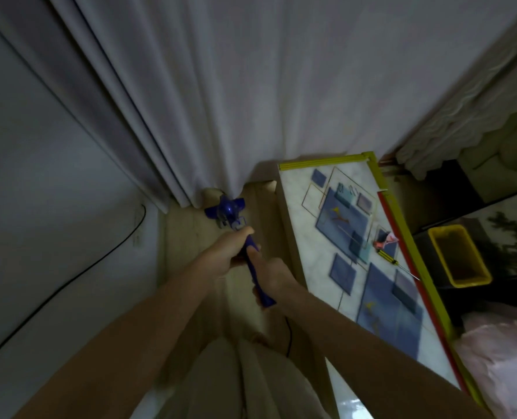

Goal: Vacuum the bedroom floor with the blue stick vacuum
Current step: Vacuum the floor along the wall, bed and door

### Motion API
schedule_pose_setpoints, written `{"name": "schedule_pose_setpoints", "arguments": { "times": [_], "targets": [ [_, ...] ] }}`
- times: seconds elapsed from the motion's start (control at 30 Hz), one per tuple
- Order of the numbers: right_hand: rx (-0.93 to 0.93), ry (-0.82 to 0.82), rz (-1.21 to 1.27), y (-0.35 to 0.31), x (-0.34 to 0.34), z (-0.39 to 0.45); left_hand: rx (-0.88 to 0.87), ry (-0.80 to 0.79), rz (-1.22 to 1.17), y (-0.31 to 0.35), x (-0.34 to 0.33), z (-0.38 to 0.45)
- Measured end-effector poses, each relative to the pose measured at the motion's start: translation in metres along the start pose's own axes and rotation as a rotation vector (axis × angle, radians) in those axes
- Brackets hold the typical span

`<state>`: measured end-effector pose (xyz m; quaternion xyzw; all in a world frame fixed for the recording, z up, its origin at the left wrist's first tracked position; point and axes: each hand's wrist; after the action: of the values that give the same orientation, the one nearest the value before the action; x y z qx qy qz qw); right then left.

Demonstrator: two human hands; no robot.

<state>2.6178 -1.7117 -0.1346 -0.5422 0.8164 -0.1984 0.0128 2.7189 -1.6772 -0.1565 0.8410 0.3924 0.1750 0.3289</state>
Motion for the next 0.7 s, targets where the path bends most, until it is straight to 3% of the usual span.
{"name": "schedule_pose_setpoints", "arguments": {
  "times": [0.4,0.7],
  "targets": [
    [0.037,0.159,-0.010,0.008,0.046,-0.062,0.069,-0.174,-0.280,0.011,-0.037,-0.028],
    [0.004,0.208,0.179,0.007,0.035,-0.054,-0.010,-0.301,-0.065,0.018,-0.042,-0.013]
  ]
}}
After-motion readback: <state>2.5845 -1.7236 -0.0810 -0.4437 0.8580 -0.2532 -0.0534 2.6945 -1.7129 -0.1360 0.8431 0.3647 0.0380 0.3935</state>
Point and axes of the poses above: each hand's wrist, its own z-axis towards the middle knuckle, its own x-axis out of the back of the hand, y = z × x, and after that the axes turned 13 degrees about -x, right-handed
